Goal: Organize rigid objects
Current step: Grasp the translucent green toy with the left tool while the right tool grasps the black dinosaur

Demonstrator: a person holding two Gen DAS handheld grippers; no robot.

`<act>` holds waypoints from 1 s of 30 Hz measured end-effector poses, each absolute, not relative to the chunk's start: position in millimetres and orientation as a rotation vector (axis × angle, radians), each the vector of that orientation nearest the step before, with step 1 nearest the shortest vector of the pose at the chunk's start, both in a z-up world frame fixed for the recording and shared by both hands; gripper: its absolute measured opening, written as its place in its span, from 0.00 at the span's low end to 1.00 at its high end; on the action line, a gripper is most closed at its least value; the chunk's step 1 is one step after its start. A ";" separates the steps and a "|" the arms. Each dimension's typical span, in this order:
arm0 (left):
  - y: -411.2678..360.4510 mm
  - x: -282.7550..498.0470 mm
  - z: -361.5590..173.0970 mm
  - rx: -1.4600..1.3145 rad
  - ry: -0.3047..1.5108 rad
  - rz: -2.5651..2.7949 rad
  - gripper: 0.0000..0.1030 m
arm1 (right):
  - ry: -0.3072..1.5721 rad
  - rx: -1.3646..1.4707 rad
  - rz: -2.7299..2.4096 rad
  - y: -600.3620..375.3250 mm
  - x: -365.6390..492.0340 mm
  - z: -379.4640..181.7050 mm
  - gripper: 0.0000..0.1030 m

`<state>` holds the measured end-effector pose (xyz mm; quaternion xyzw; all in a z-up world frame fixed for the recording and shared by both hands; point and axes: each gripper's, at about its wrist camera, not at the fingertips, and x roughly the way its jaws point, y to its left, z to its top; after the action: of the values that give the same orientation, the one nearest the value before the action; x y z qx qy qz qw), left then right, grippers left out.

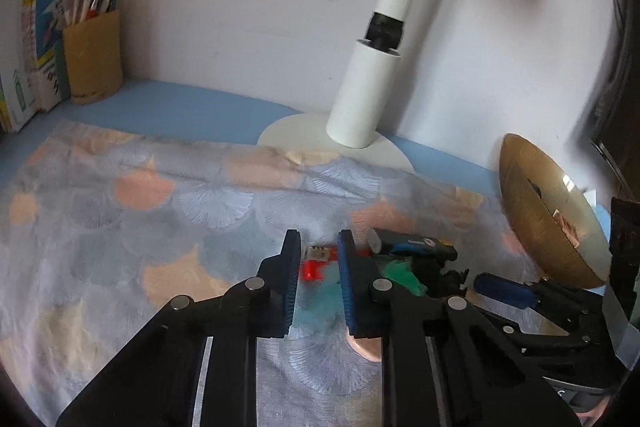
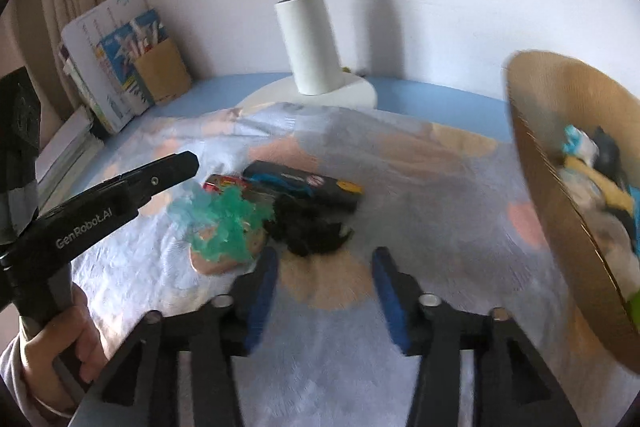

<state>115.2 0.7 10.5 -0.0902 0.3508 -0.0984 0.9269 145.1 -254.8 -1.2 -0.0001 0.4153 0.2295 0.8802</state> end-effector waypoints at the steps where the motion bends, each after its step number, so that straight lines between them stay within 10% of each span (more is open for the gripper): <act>1: 1.9 115.9 9.9 -0.192 0.721 -0.202 0.15 | 0.863 0.013 0.491 -252.6 148.9 -0.9 0.49; 8: 8.8 108.3 6.8 -0.233 0.727 -0.224 0.30 | 0.879 0.041 0.527 -247.5 161.8 -4.8 0.42; 13: 10.1 106.8 1.1 -0.232 0.777 -0.202 0.79 | 0.841 0.059 0.520 -254.4 150.5 0.3 0.42; 24: -14.0 106.0 -9.1 -0.168 0.862 -0.317 0.75 | 0.821 0.078 0.456 -285.2 129.2 2.8 0.42; 27: -27.3 106.5 -8.9 -0.119 0.863 -0.348 0.38 | 0.848 0.117 0.439 -292.2 134.5 -1.1 0.42; 30: -38.8 107.1 -10.0 -0.069 0.871 -0.353 0.33 | 0.849 0.119 0.442 -292.8 134.3 -0.6 0.42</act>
<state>107.1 -38.8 -10.0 -0.0332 0.4196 -0.1698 0.8911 134.3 -292.8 -0.6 0.0571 0.4080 0.2127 0.8860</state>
